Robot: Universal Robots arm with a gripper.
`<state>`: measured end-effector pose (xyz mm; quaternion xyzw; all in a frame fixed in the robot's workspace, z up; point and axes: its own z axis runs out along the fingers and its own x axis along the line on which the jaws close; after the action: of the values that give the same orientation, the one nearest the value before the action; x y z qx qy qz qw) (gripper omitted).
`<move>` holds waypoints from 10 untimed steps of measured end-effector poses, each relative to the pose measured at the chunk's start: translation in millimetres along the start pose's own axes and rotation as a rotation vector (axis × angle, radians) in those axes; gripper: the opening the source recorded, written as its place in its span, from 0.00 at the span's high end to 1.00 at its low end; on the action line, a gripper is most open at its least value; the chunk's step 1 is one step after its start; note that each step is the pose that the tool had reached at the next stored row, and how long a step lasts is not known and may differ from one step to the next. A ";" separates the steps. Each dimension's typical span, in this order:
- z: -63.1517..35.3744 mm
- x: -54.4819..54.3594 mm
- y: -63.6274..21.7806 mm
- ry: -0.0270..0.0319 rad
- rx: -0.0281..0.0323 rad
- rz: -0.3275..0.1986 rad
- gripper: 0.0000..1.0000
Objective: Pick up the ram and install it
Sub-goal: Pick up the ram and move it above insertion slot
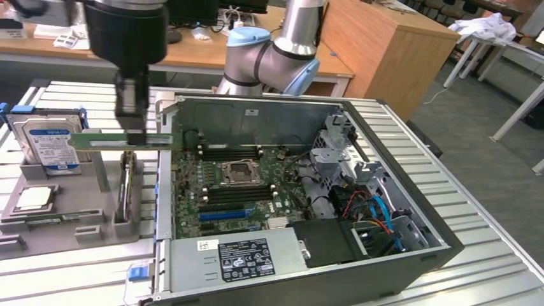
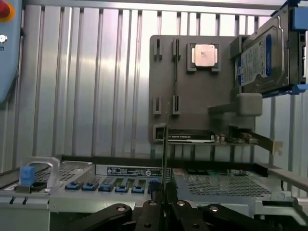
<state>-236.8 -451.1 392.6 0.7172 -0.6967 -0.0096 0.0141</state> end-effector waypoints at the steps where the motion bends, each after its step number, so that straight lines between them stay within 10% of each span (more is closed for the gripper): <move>1: -0.2 0.2 -4.6 0.0000 -0.0001 -0.001 0.86; 10: -1.5 1.4 -45.7 -0.0010 0.0001 -0.005 0.86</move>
<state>-191.0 -451.2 392.5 0.7190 -0.6948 -0.0100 0.0136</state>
